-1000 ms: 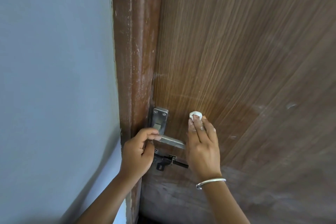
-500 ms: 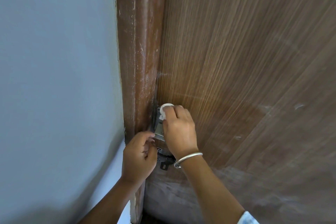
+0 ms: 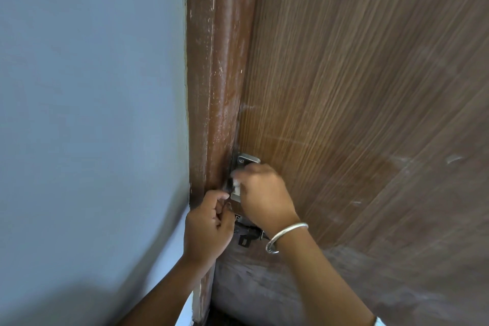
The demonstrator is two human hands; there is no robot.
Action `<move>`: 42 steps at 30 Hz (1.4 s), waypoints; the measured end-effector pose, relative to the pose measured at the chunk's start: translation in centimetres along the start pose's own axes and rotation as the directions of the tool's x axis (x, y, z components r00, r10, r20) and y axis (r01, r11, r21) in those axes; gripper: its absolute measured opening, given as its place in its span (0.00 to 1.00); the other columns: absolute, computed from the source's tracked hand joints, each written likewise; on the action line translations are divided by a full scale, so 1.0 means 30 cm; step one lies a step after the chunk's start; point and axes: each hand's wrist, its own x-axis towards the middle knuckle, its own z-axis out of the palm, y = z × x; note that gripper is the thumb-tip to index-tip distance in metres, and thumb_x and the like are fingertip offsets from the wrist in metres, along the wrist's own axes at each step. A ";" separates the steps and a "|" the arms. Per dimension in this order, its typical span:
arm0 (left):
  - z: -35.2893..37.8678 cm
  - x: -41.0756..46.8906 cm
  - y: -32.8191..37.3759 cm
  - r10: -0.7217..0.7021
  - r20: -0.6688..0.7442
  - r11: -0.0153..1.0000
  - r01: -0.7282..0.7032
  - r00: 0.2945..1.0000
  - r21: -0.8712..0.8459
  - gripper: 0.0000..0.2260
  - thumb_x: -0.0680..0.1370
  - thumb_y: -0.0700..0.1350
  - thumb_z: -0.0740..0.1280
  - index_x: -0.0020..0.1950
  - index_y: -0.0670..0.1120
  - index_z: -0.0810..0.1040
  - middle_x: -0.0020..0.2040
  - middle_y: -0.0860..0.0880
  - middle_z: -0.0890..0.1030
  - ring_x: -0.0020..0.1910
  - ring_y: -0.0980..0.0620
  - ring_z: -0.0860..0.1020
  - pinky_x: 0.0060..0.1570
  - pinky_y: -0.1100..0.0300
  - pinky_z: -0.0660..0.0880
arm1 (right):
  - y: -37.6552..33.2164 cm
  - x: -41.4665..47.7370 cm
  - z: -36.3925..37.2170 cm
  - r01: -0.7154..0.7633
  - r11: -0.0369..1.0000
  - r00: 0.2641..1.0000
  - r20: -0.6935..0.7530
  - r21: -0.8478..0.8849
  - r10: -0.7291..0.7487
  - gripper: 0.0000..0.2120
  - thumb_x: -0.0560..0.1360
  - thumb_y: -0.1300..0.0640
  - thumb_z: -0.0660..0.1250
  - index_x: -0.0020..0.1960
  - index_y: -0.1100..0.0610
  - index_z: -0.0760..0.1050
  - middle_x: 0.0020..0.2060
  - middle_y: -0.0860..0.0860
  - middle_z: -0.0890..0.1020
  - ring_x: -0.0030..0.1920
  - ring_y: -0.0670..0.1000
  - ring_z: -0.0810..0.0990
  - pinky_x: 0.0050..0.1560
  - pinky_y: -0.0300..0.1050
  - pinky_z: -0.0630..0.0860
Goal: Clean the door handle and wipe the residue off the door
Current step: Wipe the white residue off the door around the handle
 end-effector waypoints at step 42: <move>0.009 -0.008 -0.014 0.005 0.020 1.000 -0.005 1.000 0.006 0.03 0.69 0.36 0.66 0.42 0.39 0.78 0.27 0.49 0.77 0.23 0.57 0.70 0.27 0.77 0.66 | 0.146 -0.276 0.082 -0.316 -0.406 0.570 0.514 0.857 0.641 0.06 0.78 0.65 0.61 0.49 0.63 0.77 0.36 0.59 0.82 0.30 0.49 0.79 0.31 0.40 0.78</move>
